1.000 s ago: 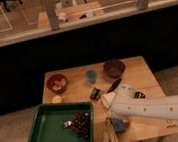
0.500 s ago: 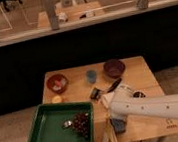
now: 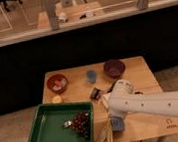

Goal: Wipe tray with sponge

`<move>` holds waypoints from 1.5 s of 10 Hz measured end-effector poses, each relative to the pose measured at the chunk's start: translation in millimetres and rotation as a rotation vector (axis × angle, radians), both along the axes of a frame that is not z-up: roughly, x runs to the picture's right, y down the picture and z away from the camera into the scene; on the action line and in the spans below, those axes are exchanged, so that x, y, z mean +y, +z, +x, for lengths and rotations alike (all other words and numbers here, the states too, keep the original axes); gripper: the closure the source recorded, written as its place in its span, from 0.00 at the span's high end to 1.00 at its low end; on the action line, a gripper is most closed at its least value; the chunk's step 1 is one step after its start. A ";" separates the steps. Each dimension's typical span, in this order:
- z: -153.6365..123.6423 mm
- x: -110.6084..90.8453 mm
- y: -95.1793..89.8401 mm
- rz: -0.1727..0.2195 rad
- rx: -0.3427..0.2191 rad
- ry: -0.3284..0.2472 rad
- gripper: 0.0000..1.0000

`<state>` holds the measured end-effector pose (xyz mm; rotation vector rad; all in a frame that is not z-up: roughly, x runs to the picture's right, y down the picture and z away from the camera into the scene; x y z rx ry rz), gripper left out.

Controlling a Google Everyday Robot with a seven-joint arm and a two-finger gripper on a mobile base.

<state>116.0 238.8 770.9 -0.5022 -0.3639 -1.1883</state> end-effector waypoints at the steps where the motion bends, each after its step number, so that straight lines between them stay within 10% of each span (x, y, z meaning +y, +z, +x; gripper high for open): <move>1: -2.4 -9.3 -8.3 0.010 0.002 0.001 0.00; 5: -39.7 -54.5 -31.2 0.085 0.003 -0.025 0.00; 10: -103.7 -87.9 -62.3 0.051 -0.237 -0.027 0.00; 15: -206.8 -79.7 -80.4 0.006 -0.409 -0.179 0.00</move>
